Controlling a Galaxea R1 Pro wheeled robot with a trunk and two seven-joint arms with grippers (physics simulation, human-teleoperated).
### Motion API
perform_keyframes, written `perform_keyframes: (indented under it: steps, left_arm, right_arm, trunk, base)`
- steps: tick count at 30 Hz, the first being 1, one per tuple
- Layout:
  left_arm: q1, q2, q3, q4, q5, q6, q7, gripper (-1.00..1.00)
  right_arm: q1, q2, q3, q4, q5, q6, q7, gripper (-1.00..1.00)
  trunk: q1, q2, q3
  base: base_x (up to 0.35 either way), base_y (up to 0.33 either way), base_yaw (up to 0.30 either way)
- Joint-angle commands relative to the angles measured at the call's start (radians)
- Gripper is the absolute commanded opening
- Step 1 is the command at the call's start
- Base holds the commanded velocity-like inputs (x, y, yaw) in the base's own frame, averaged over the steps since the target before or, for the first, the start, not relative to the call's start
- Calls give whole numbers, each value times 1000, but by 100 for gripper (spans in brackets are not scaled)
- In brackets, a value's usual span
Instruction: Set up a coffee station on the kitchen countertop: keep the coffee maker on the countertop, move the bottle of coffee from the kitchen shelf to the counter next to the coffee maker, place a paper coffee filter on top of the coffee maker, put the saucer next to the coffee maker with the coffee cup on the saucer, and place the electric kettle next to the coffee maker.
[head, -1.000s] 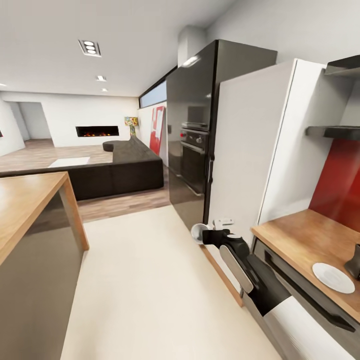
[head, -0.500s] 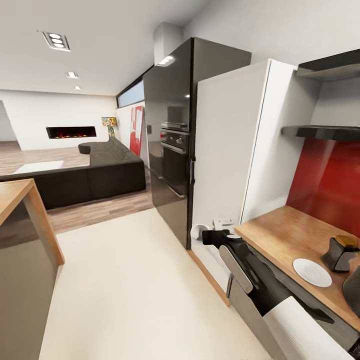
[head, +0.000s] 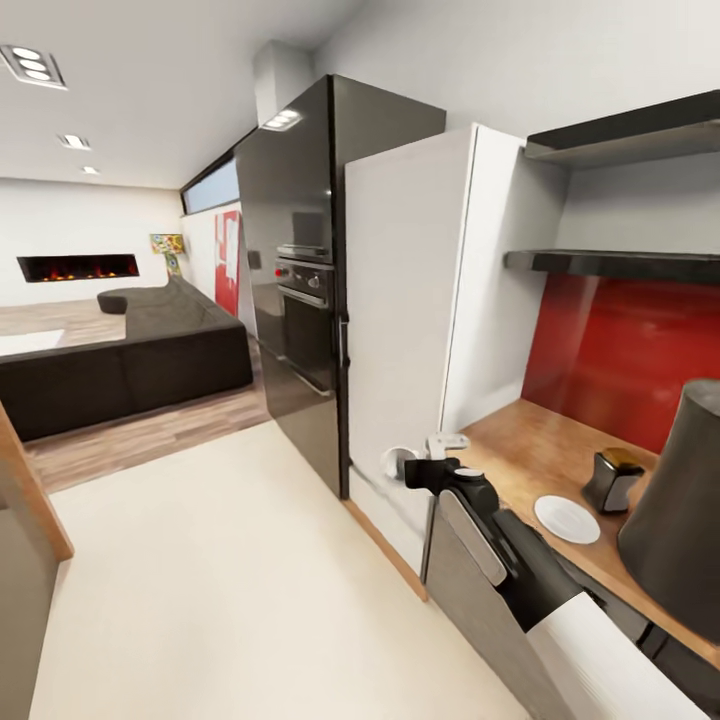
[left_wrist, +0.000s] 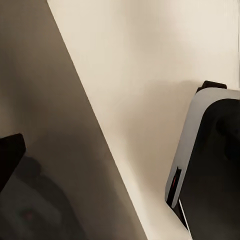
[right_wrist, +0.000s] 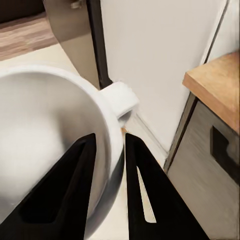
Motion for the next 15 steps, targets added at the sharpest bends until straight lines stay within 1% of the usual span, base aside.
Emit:
perform_keyframes:
  steps: [1, 2, 5, 6, 10, 15]
  left_arm:
    - [0, 0, 8, 1, -11, -4, 3, 100]
    - [0, 0, 8, 1, -11, -3, 3, 100]
    - [0, 0, 8, 1, -11, -4, 3, 100]
    - [0, 0, 8, 1, -11, -4, 3, 100]
    - [0, 0, 8, 1, -11, -4, 3, 100]
    - [0, 0, 8, 1, -11, -4, 3, 100]
  right_arm:
    - [-1, -3, -4, -12, -12, 1, -7, -100]
    - [-1, -3, -12, -21, -12, 1, -7, -100]
    - [-1, -4, -61, -39, -12, 2, -7, -100]
    - [-1, -4, -71, -41, -12, 3, -7, -100]
    - [-1, -4, -81, -44, -12, 4, -7, -100]
    - [-1, -4, -82, -44, -12, 4, -8, -100]
  trunk:
    - [0, -1, 0]
    - [0, -1, 0]
    - [0, -1, 0]
    - [0, -1, 0]
    - [0, -1, 0]
    - [0, -1, 0]
  base:
    - [0, 0, -274]
    - [0, 0, -274]
    - [0, 0, -274]
    - [0, 0, -274]
    - [0, 0, -274]
    - [9, 0, -274]
